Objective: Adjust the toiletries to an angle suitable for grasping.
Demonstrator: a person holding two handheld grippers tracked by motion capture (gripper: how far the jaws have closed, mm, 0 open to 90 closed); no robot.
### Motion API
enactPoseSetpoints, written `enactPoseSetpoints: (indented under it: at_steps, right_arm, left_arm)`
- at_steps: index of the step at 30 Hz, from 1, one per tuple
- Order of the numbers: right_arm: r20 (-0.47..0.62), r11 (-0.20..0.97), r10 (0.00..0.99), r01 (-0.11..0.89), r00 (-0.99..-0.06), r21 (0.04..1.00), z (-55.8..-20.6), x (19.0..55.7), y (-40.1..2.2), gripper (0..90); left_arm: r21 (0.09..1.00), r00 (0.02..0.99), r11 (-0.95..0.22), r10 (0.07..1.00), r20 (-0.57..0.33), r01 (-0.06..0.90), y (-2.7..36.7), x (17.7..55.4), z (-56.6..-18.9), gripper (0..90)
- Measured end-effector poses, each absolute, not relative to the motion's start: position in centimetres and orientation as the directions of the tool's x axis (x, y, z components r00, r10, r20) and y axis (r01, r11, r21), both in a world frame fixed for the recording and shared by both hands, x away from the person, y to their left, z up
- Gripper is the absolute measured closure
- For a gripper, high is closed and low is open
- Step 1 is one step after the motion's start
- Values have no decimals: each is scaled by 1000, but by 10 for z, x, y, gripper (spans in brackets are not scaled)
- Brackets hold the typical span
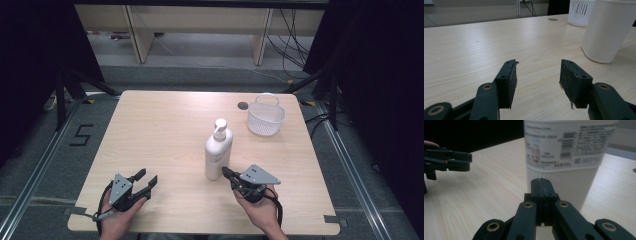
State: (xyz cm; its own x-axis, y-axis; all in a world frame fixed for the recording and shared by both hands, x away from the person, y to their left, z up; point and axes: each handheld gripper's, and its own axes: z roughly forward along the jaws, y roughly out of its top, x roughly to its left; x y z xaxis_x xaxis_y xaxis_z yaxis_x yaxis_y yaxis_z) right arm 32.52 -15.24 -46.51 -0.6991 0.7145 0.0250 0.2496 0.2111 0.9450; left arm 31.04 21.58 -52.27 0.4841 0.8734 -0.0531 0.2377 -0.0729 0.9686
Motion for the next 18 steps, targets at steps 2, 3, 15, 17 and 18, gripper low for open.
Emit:
enactPoseSetpoints:
  at_steps: [2,3,15,17,18]
  right_arm:
    - [19,217,715,248,-698,944,-464,326,-145,900]
    - [5,224,719,238,-695,945,-463,328,-144,900]
    - [-17,230,736,227,-677,946,-458,336,-121,900]
    - [-25,231,740,219,-672,948,-458,338,-119,900]
    - [-25,231,740,219,-672,948,-458,338,-119,900]
  left_arm:
    - [969,486,-75,872,-50,235,216,310,-523,468]
    - [969,487,-75,872,-50,235,216,310,-523,468]
    - [970,491,-76,870,-49,233,217,309,-523,464]
    - [970,491,-78,870,-47,231,216,309,-523,464]
    - [970,491,-79,870,-46,231,216,309,-523,464]
